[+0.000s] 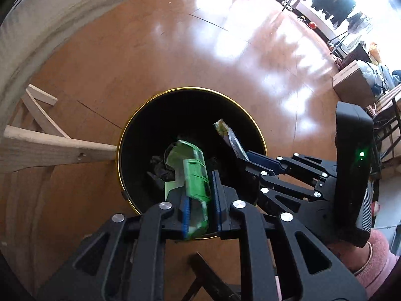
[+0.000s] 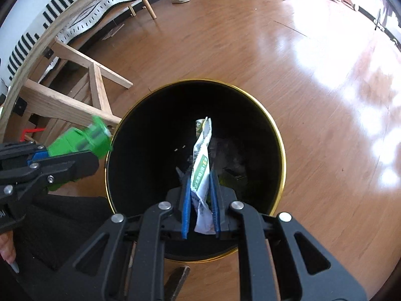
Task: Collect trash
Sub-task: 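Open both tools to drop the toy car and foil strip into the bin, then swing both tools back over the table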
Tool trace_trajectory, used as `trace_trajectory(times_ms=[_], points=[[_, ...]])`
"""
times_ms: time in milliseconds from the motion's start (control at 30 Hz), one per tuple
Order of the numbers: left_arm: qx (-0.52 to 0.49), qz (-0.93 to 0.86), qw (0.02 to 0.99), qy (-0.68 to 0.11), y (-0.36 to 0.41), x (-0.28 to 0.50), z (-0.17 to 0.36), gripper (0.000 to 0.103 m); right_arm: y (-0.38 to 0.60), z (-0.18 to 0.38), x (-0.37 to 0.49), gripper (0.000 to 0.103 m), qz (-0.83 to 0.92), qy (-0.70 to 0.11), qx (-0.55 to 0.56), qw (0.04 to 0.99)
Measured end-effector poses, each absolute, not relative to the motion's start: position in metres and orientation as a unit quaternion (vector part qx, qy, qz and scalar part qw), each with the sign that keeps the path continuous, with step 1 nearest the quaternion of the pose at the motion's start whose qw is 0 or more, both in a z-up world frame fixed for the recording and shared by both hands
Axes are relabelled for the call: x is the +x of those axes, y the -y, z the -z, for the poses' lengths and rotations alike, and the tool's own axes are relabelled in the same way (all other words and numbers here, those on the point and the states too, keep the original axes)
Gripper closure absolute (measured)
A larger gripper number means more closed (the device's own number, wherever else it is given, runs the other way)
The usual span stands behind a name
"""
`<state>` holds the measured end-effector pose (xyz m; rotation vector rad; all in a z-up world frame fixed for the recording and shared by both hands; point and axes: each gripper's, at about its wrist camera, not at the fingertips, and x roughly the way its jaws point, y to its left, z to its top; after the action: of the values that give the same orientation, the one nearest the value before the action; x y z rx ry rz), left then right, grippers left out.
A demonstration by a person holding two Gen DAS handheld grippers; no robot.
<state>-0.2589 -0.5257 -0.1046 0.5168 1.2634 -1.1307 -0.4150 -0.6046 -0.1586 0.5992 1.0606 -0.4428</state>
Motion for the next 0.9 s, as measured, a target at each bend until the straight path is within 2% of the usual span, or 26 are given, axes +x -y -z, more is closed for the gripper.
trace_trajectory(times_ms=[33,67,100,133,233,433,600,667,767,900], points=[[0.221,0.494,0.633,-0.554,0.526,-0.258,0.103,0.055,0.604,0.158,-0.414,0.075,0.204,-0.496,0.275,0.798],[0.211,0.493,0.638,-0.552,0.523,-0.256,0.103,0.015,0.603,0.158,-0.413,0.057,0.204,-0.502,0.265,0.797],[0.199,0.495,0.649,-0.542,0.520,-0.254,0.100,0.006,0.600,0.157,-0.413,0.018,0.210,-0.510,0.244,0.798],[0.189,0.498,0.658,-0.533,0.518,-0.254,0.097,0.006,0.595,0.155,-0.414,0.011,0.213,-0.510,0.221,0.803],[0.172,0.506,0.672,-0.513,0.515,-0.252,0.088,0.006,0.583,0.152,-0.420,0.011,0.206,-0.513,0.171,0.816],[0.183,0.512,0.686,-0.484,0.514,-0.260,0.076,0.006,0.581,0.144,-0.425,0.010,0.211,-0.495,0.172,0.825],[0.184,0.541,0.755,-0.322,0.492,-0.275,0.000,0.006,0.587,0.119,-0.418,0.007,0.327,-0.480,0.079,0.810],[0.158,0.529,0.785,-0.281,0.460,-0.264,-0.041,0.006,0.587,0.101,-0.420,0.007,0.344,-0.456,0.060,0.819],[0.134,0.472,0.830,-0.265,0.392,-0.229,-0.083,0.006,0.578,0.072,-0.410,0.007,0.340,-0.421,0.052,0.839],[0.104,0.348,0.881,-0.302,0.277,-0.161,-0.100,0.006,0.556,0.029,-0.369,0.007,0.288,-0.383,0.044,0.877]])
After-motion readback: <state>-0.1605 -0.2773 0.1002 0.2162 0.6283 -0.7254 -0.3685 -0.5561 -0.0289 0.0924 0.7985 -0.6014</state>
